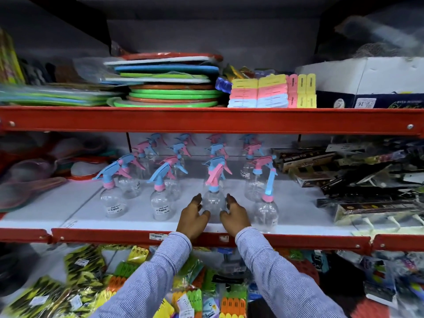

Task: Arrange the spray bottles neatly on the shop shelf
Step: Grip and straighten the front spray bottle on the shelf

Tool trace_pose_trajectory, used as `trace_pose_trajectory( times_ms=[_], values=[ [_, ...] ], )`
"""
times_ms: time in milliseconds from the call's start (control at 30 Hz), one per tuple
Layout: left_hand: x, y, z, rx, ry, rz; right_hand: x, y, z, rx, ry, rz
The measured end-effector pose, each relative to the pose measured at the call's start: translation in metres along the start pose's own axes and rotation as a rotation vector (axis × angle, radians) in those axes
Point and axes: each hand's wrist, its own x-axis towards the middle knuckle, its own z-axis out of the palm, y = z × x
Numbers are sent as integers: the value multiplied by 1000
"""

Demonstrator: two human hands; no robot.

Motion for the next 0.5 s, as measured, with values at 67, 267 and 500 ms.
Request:
trace_pose_trajectory(
  times_ms=[67, 267, 500],
  values=[
    [-1, 1, -1, -1, -20, 8, 1, -1, 0, 11, 0, 5],
    [-7, -2, -5, -30, -31, 34, -4, 3, -1, 58, -8, -22],
    [-25, -2, -3, -45, -26, 71, -15, 11, -1, 52, -9, -7]
  ],
)
